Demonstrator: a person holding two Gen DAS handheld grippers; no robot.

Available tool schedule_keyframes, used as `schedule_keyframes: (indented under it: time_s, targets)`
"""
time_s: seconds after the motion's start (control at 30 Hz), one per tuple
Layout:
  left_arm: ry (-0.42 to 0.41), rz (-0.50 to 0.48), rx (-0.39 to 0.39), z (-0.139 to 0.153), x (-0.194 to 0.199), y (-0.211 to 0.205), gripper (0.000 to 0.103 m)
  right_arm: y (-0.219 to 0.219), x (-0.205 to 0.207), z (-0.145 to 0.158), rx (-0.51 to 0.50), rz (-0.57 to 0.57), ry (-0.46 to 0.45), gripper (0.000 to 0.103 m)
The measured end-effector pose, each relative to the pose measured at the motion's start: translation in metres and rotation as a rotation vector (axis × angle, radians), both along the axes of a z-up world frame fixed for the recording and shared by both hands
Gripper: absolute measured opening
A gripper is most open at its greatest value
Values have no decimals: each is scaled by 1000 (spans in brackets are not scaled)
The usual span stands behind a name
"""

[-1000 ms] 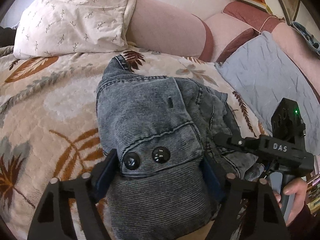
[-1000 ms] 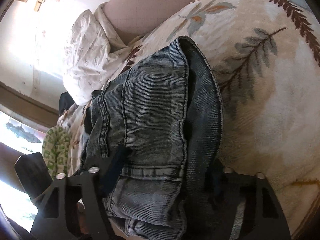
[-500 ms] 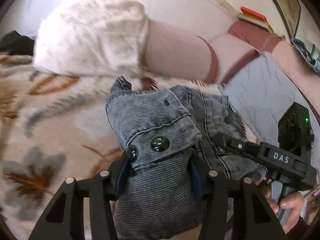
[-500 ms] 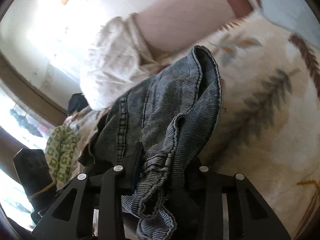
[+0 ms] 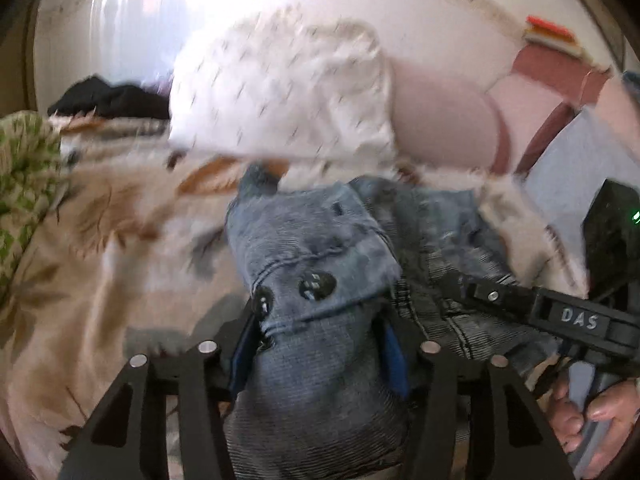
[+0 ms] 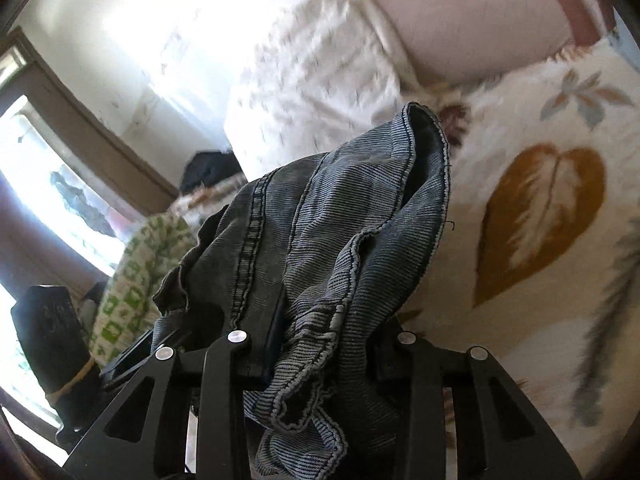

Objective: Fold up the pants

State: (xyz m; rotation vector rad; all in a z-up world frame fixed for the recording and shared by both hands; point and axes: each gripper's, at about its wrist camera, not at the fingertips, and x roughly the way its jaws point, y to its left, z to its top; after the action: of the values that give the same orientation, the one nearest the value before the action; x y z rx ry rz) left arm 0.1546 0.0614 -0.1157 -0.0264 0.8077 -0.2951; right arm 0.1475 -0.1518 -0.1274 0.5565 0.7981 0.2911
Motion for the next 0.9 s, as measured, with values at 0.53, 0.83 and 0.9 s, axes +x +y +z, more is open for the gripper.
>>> schedule_keyframes:
  time_s: [0.53,0.83,0.9]
  targets:
    - [-215,321,291,56,-76,24,103,-19,-54,22,-137,-121,58,78]
    - [-319,405,240,94,-184,34,103,24,-185,88,-401,-134,-326,84]
    - [-328,395,256,99,-201,33,103,37,-204,94,-432,-128,-401,85]
